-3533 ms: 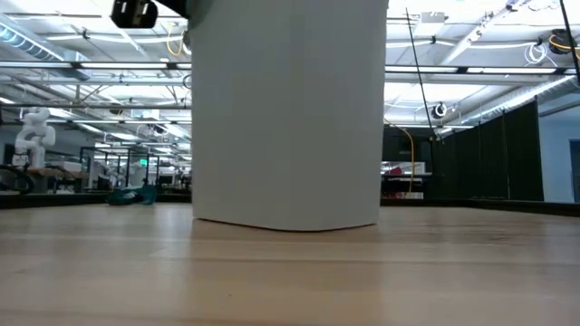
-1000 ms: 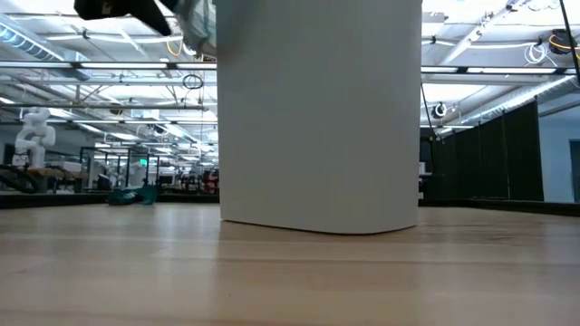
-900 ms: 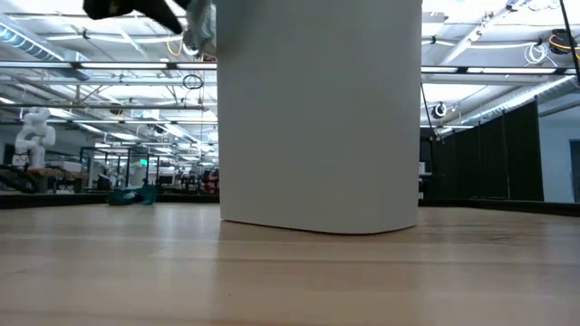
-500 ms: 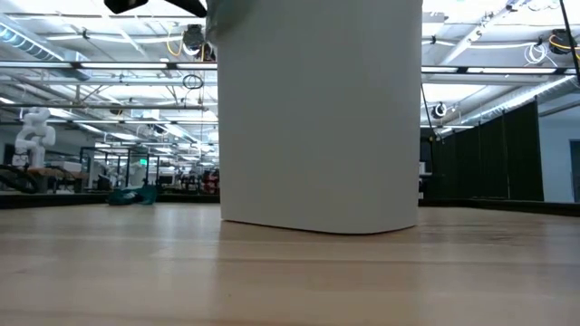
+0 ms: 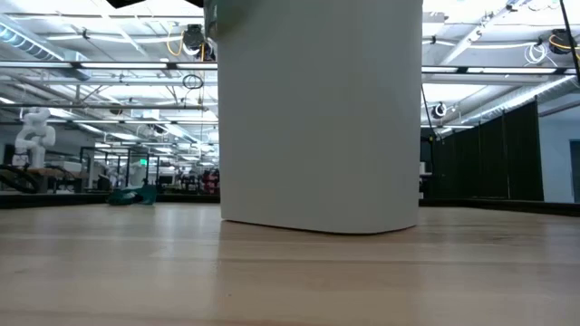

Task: Place trash/remove bag and relplace
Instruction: Insert the new blue trash bag into the white trash bin

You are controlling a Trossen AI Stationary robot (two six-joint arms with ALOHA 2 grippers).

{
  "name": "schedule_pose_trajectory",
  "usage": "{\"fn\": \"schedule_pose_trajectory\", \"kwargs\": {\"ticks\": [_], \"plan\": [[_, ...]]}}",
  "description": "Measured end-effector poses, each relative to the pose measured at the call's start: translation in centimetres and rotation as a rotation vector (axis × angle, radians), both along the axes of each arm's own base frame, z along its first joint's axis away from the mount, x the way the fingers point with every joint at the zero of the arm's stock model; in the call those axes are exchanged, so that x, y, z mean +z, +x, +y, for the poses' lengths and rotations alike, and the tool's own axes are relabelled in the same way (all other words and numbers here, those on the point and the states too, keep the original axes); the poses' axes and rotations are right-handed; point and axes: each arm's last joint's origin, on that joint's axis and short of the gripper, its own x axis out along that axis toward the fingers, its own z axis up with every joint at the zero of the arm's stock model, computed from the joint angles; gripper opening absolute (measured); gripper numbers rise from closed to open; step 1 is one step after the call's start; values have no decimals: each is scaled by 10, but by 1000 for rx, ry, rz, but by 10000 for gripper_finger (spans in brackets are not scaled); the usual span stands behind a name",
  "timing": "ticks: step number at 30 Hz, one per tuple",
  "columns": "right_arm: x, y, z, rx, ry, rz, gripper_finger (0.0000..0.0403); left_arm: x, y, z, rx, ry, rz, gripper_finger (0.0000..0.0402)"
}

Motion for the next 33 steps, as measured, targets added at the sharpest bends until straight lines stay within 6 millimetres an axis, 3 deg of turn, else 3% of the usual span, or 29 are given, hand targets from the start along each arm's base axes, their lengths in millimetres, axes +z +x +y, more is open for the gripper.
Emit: {"fn": "schedule_pose_trajectory", "kwargs": {"ticks": [4, 11, 19, 25, 33], "plan": [[0, 0, 0, 0, -1, 0, 4, 4, 0, 0, 1, -5, -8, 135], [0, 0, 0, 0, -1, 0, 4, 1, -24, 6, 36, -69, 141, 136], [0, 0, 0, 6, -7, -2, 4, 30, -40, 6, -3, -56, -77, 136], [0, 0, 0, 11, -12, -4, 4, 54, -31, -2, -225, 123, -266, 135], [0, -1, 0, 13, -10, 1, 4, 38, -5, 1, -332, 467, -131, 135]]}}
